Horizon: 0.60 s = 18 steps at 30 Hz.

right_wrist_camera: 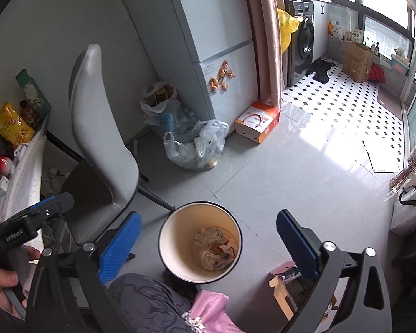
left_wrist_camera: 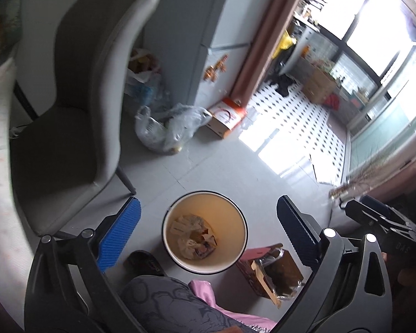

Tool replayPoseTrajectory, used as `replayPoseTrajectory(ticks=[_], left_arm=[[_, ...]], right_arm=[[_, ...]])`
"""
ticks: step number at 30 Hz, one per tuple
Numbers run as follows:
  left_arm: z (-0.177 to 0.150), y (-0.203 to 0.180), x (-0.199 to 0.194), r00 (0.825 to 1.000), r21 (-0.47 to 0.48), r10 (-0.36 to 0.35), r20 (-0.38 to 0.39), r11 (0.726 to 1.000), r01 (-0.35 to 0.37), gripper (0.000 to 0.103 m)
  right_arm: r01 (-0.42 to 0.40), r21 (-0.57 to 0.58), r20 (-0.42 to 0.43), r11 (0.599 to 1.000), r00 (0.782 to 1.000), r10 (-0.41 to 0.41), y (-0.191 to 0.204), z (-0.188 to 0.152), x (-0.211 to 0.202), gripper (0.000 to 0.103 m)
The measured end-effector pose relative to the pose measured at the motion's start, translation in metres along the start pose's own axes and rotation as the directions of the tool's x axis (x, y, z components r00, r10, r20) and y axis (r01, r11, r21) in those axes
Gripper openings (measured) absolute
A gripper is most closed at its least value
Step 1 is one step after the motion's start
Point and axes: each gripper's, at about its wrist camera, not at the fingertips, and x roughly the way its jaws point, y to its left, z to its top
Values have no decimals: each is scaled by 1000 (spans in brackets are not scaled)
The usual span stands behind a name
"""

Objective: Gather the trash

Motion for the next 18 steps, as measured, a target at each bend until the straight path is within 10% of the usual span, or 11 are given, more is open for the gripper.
replayPoseTrajectory(ticks=[18], left_arm=[[-1,58,-170,955,-132,215,205,973,-190,97]], right_arm=[[-75,-84,96,994,992,83,105,23,-70,95]])
